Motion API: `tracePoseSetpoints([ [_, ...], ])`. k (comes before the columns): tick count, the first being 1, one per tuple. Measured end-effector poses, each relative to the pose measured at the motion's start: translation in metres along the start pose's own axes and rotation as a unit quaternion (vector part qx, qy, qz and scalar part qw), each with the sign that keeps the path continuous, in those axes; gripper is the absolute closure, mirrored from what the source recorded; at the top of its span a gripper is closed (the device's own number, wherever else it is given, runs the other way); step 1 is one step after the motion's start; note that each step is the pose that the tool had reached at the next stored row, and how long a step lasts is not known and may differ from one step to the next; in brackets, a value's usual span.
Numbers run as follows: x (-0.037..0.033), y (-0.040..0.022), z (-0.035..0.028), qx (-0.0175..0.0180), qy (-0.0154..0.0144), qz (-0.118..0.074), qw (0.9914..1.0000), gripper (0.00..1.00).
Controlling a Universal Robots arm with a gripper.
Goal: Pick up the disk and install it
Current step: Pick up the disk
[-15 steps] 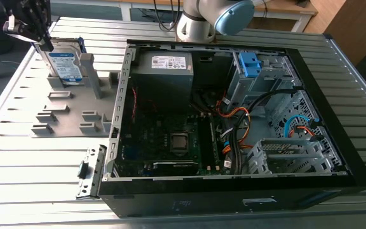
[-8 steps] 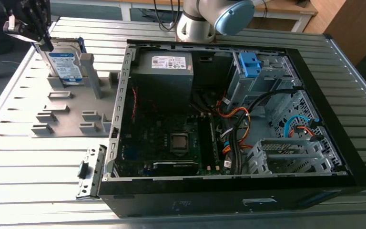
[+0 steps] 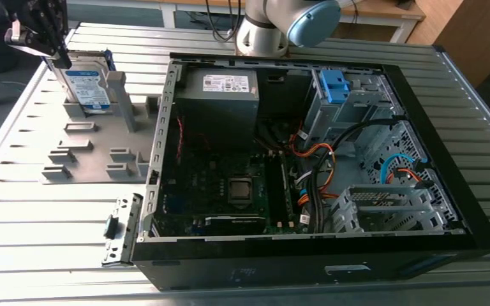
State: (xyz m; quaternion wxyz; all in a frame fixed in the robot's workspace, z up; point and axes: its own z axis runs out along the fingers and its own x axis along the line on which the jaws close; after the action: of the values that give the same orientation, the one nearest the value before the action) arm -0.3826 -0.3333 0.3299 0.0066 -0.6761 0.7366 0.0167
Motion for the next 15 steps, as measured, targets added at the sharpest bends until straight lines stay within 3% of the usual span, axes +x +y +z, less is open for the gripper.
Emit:
tracePoseSetpoints([
  [15,0.0000,0.0000,0.0000,-0.0002,0.0001,-0.005,0.99999,0.89],
])
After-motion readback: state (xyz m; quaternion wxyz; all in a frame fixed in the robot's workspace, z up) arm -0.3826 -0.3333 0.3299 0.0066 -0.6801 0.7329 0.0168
